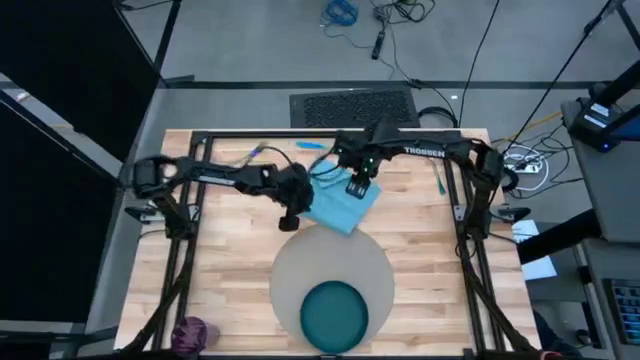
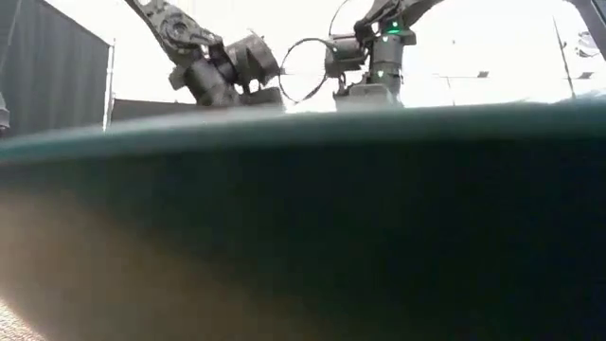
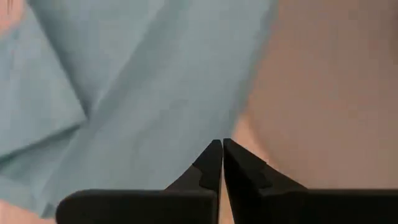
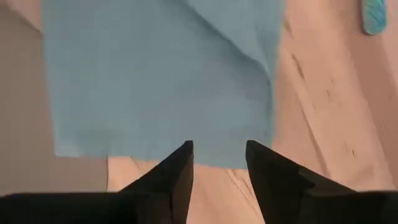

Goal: Set table place
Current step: Fold the blue napkin

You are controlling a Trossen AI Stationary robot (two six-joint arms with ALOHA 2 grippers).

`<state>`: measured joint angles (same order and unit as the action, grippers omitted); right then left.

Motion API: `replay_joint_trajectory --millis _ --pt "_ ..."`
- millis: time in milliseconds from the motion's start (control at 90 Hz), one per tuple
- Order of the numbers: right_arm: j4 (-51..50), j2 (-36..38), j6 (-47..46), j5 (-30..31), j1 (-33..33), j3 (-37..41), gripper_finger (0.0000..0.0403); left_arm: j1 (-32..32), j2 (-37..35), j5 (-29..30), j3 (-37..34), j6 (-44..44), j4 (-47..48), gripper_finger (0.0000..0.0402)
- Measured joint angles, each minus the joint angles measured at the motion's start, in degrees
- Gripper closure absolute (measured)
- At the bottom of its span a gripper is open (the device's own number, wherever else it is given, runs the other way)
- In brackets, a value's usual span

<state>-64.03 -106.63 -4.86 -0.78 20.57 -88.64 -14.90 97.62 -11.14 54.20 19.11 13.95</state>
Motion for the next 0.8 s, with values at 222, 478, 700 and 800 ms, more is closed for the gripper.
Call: replay_joint_trajectory --millis 222,478,700,800 --pt "8.93 -0.56 0.21 -2.25 1.08 4.56 0.0314 0.34 3.13 2.84 -0.01 -1.62 -1.08 0.0401" --pt "16.43 -3.27 0.31 -3.76 2.89 5.59 0.0400 0.42 3.33 3.11 -0.14 -3.66 -0.78 0.0401" --pt "16.41 -8.08 -1.12 -6.71 5.83 5.66 0.0403 0.57 3.35 3.15 -0.13 -4.03 -0.76 0.0401" --pt "18.36 -9.28 -0.94 -7.12 5.65 5.66 0.0403 0.72 3.35 3.13 -0.14 -4.03 -0.76 0.0401"
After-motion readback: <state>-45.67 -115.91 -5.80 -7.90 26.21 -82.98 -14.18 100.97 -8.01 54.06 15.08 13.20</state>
